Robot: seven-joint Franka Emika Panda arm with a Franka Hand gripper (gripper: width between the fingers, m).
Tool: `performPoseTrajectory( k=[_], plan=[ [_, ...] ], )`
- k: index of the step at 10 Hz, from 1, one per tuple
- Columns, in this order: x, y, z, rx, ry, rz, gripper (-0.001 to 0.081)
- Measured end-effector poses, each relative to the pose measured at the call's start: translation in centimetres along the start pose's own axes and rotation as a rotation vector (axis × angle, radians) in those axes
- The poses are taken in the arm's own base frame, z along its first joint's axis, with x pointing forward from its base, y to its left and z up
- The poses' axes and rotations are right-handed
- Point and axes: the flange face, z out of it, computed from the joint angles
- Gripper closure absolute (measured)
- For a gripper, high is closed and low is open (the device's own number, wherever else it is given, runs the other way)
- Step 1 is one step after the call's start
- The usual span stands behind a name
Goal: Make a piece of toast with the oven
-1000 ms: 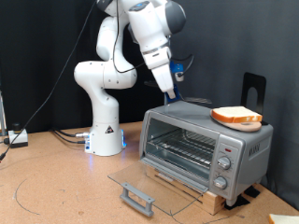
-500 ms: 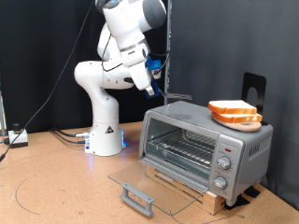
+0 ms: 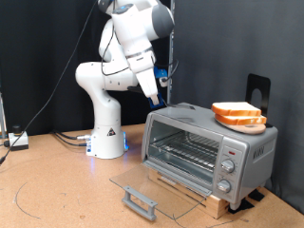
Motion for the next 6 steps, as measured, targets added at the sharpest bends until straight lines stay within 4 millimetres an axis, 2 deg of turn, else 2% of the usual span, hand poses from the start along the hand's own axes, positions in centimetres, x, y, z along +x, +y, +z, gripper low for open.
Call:
performPoseTrajectory(
  k=[3,6],
  plan=[
    [1.0,-0.3,1.7,0.011,0.005,0.002,0.0410],
    [2.1,-1.1,2.5,0.032,0.019,0.000,0.0410]
  ],
)
